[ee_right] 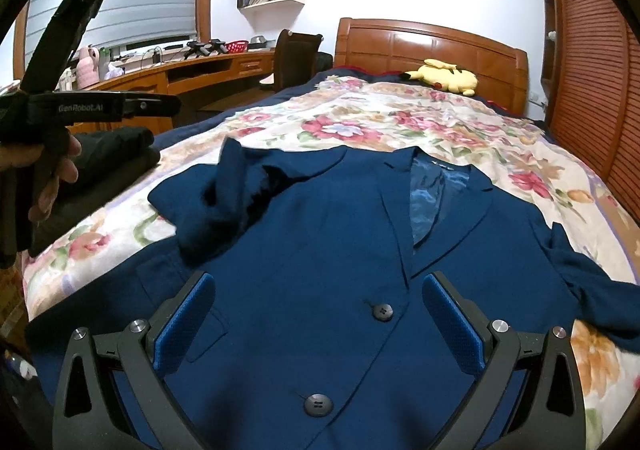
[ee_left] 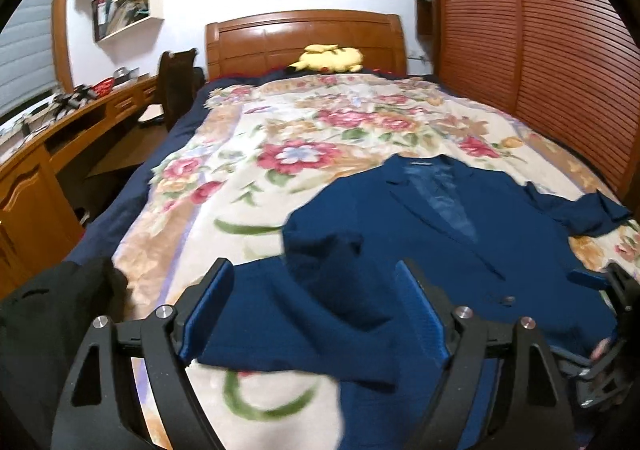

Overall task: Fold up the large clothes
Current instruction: 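Lift the sleeve with the left tool and fold it across the jacket front, then open the left tool to release the sleeve onto the jacket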

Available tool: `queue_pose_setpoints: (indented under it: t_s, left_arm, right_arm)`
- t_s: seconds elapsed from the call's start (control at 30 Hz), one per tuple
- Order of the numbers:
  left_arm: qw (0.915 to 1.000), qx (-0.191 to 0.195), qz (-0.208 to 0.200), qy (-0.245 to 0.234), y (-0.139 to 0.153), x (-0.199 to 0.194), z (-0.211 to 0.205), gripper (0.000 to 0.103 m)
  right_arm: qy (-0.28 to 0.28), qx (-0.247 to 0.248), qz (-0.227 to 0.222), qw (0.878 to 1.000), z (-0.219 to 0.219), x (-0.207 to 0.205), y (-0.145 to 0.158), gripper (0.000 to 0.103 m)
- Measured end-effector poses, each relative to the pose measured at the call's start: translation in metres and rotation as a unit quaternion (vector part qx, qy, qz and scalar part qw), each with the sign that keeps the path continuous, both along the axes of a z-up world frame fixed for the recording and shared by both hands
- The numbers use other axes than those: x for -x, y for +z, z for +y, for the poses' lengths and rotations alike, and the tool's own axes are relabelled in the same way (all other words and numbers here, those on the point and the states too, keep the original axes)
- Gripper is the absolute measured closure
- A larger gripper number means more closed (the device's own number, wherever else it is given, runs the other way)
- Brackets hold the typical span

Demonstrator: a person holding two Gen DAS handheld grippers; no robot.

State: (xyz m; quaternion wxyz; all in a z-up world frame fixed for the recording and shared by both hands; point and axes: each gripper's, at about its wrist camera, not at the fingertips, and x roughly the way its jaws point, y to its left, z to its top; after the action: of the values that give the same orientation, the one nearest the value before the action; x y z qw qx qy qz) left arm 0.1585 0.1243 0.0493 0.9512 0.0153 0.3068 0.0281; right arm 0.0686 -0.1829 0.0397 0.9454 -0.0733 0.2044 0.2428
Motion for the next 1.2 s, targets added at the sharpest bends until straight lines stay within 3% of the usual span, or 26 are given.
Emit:
queue_pose_setpoints:
  t_s: [0.4,0.8,0.93,1.03,1.07,1.13,1.2]
  left_arm:
    - [0.9933,0.015,0.084,0.077,-0.088,-0.031,0.073,0.02]
    - [0.984,-0.002,0.152,0.093,-0.128,-0.039,0.087,0.02]
    - [0.9826,0.019,0.164,0.086,-0.134,-0.04,0.09,0.02]
    - [0.9809,0.058,0.175,0.061,-0.135,-0.042,0.092,0.045]
    - [0.9808,0.06,0.176,0.06,-0.132,-0.042,0.091,0.065]
    - [0.9806,0.07,0.175,0.053,-0.124,-0.042,0.087,0.085]
    - [0.9838,0.049,0.163,0.056,-0.11,-0.04,0.076,0.091]
  right_arm:
    - [0.023,0.018,0.017,0.999,0.011,-0.007,-0.008,0.0]
    - [0.028,0.036,0.024,0.999,0.015,-0.008,-0.007,0.0]
    - [0.028,0.038,0.022,0.999,0.014,-0.003,-0.007,0.0]
    - [0.029,0.04,0.014,0.999,0.012,0.003,-0.002,0.0]
    - [0.031,0.039,0.011,0.999,0.011,0.005,0.0,0.0]
    - [0.033,0.036,0.005,0.999,0.006,0.011,0.004,0.0]
    - [0.032,0.034,0.0,0.999,-0.001,0.014,0.007,0.0]
